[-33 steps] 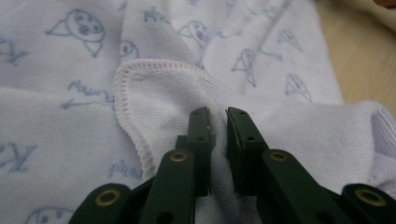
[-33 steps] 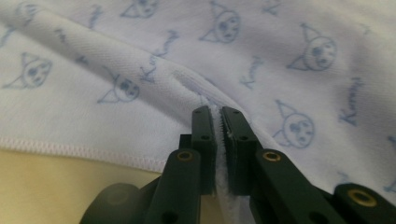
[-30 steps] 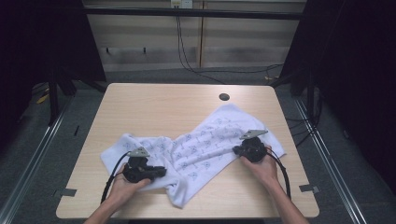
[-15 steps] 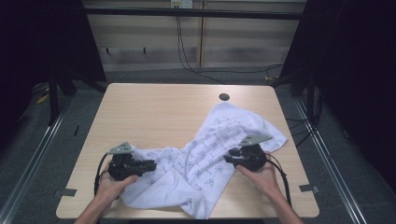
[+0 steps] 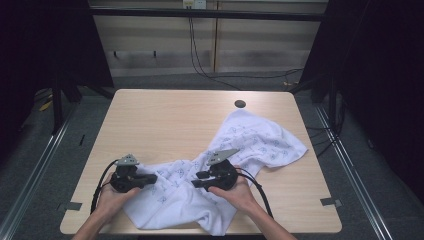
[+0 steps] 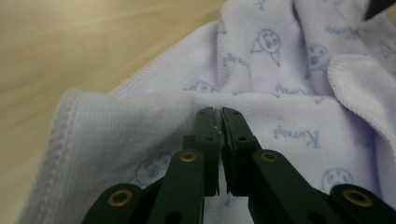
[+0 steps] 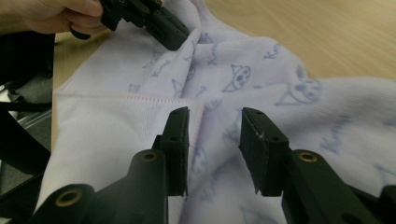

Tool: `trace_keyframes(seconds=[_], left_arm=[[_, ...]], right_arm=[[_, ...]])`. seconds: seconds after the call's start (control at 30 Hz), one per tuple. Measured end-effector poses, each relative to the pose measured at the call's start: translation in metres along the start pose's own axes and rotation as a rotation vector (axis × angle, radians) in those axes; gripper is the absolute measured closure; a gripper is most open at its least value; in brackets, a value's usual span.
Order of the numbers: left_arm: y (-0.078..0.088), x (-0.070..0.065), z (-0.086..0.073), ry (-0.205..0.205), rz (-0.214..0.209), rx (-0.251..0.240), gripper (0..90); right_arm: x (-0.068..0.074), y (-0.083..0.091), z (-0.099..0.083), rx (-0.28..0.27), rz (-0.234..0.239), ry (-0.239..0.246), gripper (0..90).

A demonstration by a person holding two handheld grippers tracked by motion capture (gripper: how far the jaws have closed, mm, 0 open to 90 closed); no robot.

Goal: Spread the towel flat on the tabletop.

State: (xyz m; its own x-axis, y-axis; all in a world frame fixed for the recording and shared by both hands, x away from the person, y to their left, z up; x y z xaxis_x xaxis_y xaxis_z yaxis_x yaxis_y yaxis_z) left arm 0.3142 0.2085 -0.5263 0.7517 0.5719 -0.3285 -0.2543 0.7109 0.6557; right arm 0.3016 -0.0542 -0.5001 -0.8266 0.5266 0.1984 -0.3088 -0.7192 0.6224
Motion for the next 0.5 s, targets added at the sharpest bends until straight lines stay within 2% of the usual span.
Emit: trace_keyframes(seconds=[0.03, 0.07, 0.1, 0.13, 0.17, 0.2, 0.23, 0.27, 0.33, 0.37, 0.4, 0.47, 0.5], left_arm=[[0.004, -0.007, -0.006, -0.006, -0.01, 0.01, 86.4], [0.004, -0.007, -0.006, -0.006, -0.01, 0.01, 86.4], [0.006, -0.011, -0.009, -0.008, -0.013, 0.019, 86.4], [0.007, -0.013, -0.01, -0.009, -0.017, 0.022, 86.4], [0.008, -0.014, -0.012, -0.007, -0.024, 0.022, 84.6], [0.009, -0.014, -0.012, -0.003, -0.036, 0.019, 84.6], [0.014, -0.015, -0.009, -0.006, -0.068, -0.024, 80.1], [0.018, -0.014, -0.005, -0.002, -0.079, -0.06, 78.1], [0.029, -0.007, 0.002, 0.015, -0.057, -0.127, 74.3], [0.029, -0.007, 0.002, 0.015, -0.057, -0.127, 70.5], [0.034, -0.002, 0.004, 0.031, -0.036, -0.148, 68.0], [0.04, 0.011, 0.006, 0.078, 0.013, -0.183, 65.7], [0.04, 0.022, 0.005, 0.085, 0.05, -0.168, 60.5]], right_arm=[[0.005, -0.011, -0.001, 0.02, 0.026, 0.002, 60.8], [0.005, -0.011, -0.001, 0.02, 0.026, 0.002, 60.8], [0.01, -0.021, -0.006, 0.052, 0.047, 0.009, 60.4], [0.01, -0.021, -0.006, 0.052, 0.047, 0.009, 60.4], [0.012, -0.028, -0.013, 0.093, 0.035, 0.024, 60.1], [0.012, -0.028, -0.013, 0.093, 0.035, 0.024, 60.1], [0.015, -0.029, -0.017, 0.095, 0.044, 0.03, 69.2], [0.016, -0.028, -0.017, 0.098, 0.056, 0.033, 76.9], [0.018, -0.024, -0.017, 0.089, 0.059, 0.04, 86.3], [0.018, -0.024, -0.017, 0.089, 0.059, 0.04, 86.3], [0.02, -0.017, -0.018, 0.081, 0.079, 0.031, 88.3], [0.02, -0.013, -0.018, 0.072, 0.084, 0.019, 88.4], [0.019, -0.001, -0.018, 0.058, 0.087, 0.01, 88.6]])
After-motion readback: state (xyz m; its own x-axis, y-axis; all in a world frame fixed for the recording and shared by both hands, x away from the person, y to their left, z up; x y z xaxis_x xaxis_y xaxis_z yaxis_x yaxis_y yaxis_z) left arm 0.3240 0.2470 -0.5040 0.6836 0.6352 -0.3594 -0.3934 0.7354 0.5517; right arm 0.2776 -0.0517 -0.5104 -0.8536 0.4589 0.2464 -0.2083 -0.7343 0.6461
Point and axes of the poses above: each handheld gripper's, and its own axes: y roughly backward along the jaws, z roughly out of its top, x roughly to its left, the point moved 4 cm from there along -y, roughly forward along the jaws, and after that the axes turned 4 degrees about -z, right-handed, at the moved point
